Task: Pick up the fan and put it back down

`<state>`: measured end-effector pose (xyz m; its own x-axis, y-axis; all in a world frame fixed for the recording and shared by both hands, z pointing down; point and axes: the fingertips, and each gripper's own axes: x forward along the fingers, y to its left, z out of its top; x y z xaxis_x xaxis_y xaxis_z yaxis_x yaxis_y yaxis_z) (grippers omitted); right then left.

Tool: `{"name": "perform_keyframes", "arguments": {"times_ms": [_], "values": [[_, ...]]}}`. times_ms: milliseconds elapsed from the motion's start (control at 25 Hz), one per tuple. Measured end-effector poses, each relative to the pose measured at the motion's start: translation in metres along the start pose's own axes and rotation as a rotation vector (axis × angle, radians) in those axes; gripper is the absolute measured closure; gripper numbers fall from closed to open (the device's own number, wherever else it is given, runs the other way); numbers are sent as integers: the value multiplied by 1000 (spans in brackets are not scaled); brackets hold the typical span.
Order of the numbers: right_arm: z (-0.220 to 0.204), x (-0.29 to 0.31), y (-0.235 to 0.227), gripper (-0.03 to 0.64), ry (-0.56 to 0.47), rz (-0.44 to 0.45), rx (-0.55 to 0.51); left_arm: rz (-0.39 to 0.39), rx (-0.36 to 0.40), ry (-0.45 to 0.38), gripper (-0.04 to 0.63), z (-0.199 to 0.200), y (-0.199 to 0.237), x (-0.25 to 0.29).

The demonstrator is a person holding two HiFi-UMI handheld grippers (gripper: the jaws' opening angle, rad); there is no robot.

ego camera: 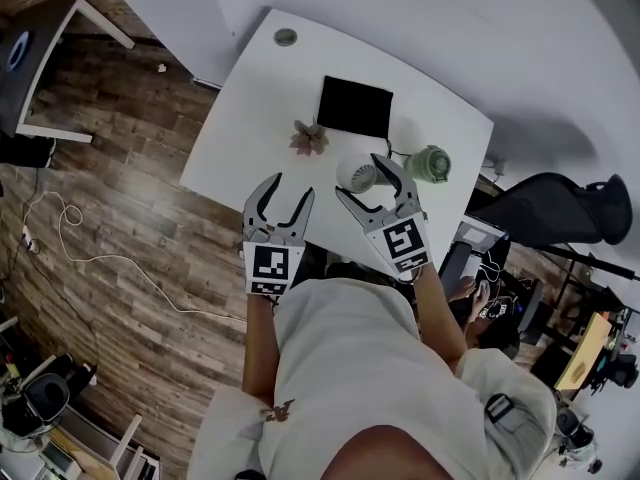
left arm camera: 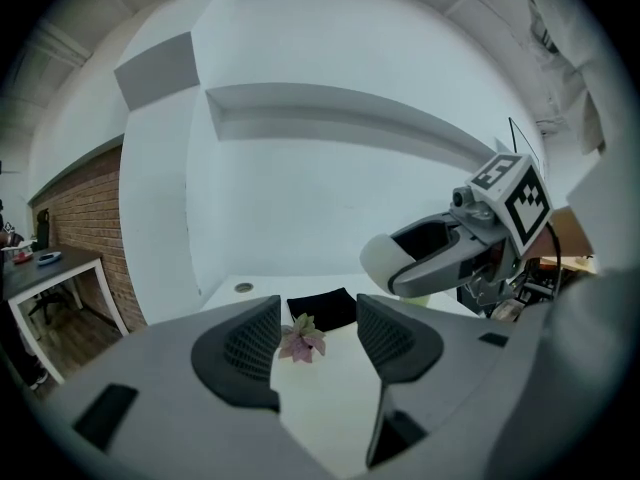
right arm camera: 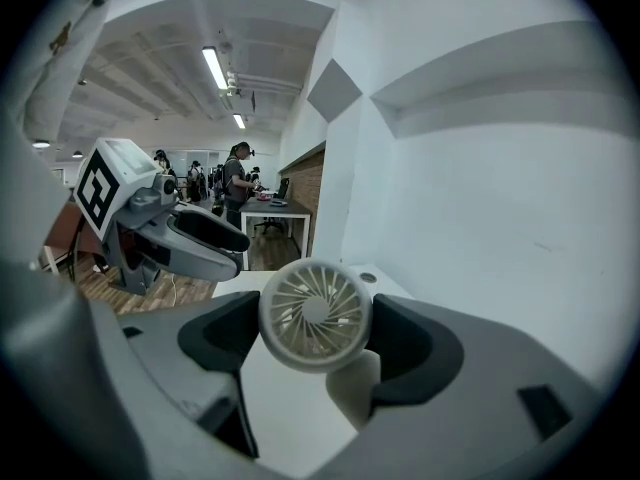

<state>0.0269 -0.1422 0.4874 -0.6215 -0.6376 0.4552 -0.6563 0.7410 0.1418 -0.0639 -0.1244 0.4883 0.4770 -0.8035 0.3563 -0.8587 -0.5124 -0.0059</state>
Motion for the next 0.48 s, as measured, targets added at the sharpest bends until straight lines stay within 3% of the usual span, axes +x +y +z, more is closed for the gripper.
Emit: {"name": "perform_keyframes", "arguments": {"times_ms": [480], "values": [[-44,30,6,259,106,30,47,-56,-31,76,362,-36,3,27]]}}
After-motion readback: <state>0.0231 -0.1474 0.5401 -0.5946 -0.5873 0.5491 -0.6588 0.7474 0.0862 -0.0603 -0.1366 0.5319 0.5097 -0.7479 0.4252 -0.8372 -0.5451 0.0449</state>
